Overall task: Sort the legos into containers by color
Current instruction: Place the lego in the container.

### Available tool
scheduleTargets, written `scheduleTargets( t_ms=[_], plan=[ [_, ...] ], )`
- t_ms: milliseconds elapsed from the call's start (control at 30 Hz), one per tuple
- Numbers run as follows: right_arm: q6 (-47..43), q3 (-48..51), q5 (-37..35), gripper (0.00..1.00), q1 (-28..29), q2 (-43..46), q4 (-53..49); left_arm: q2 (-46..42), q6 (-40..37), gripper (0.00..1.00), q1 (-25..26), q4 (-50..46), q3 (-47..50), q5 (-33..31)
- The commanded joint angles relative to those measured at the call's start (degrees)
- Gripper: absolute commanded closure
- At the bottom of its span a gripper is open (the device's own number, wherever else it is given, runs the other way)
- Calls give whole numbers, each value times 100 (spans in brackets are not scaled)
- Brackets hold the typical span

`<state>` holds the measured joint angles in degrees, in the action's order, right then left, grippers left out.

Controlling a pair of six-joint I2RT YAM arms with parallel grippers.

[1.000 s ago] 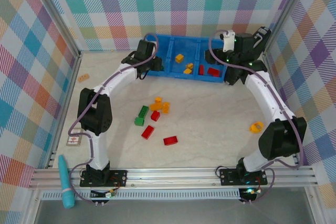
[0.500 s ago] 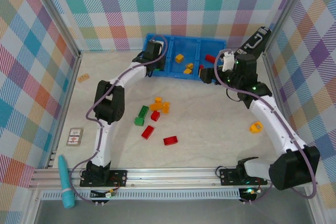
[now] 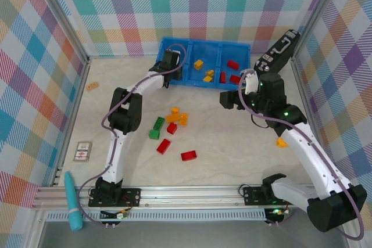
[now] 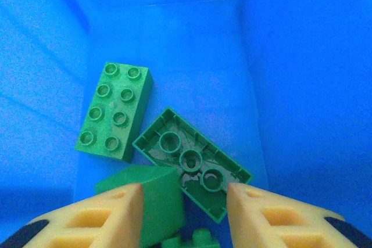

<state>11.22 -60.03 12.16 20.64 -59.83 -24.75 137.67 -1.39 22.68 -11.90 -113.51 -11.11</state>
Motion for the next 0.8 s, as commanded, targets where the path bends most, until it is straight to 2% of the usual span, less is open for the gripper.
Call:
scheduleTargets(
  t_ms=[0, 167, 333, 433, 600, 767],
  plan=[
    [135, 62, -263, 11, 121, 197, -114, 69, 15, 52, -26, 285, -2, -98],
    [37, 35, -347, 11, 168, 279, -284, -331, -158, 44, -26, 352, 326, -111],
    [-38, 87, -287, 11, 195, 245, -235, -1499, -368, 38, -27, 114, 1016, 5],
    [-124, 169, -191, 11, 194, 227, -104, -2324, -405, 32, -13, -513, 1426, 259],
    [-243, 261, -29, 10, 196, 140, 74, -3661, -315, 29, 0, -1329, 2507, 247],
    [-400, 233, 162, 10, 202, 48, 109, -4500, -309, 24, 9, -2184, 3380, 408]
  ],
)
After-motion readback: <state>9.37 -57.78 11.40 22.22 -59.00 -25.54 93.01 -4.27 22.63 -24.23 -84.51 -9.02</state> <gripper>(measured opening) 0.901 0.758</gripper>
